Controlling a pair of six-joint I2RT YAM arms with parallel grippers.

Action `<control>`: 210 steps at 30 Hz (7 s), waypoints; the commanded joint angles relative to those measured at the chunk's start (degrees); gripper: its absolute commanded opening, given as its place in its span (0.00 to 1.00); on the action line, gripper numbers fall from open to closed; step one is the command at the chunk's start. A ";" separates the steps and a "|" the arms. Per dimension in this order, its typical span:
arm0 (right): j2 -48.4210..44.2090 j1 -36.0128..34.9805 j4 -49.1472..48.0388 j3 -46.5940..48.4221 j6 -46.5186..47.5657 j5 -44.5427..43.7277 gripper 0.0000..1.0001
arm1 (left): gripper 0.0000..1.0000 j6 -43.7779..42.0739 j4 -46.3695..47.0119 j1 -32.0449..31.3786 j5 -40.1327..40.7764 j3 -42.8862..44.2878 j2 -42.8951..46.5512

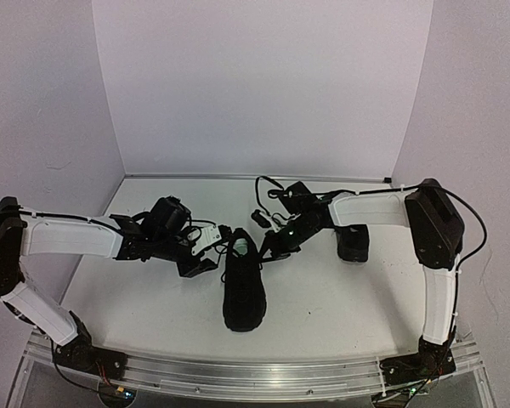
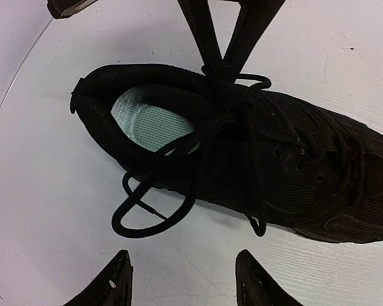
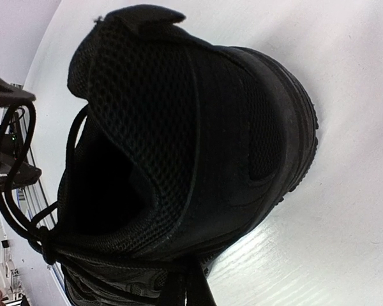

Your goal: Tie the shoes

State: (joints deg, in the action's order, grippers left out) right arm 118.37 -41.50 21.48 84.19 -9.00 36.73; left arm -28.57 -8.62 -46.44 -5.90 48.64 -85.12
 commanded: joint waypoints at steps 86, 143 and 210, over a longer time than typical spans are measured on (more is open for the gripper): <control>-28.12 5.91 -14.96 -31.60 -26.04 -22.91 0.00 | 0.00 -1.66 -1.68 5.70 4.22 3.32 -0.25; -60.23 7.93 -1.69 -39.45 -29.60 -19.06 0.98 | 1.00 26.43 7.46 -20.83 17.77 35.12 -32.64; 0.03 3.48 -17.60 -6.08 -13.92 -2.87 0.69 | 1.00 44.71 -4.82 9.97 6.97 19.66 -7.64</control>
State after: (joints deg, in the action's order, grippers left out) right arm 119.12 -36.35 5.50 76.62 -22.60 31.34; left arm 12.22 -11.25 -37.40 1.16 66.74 -96.38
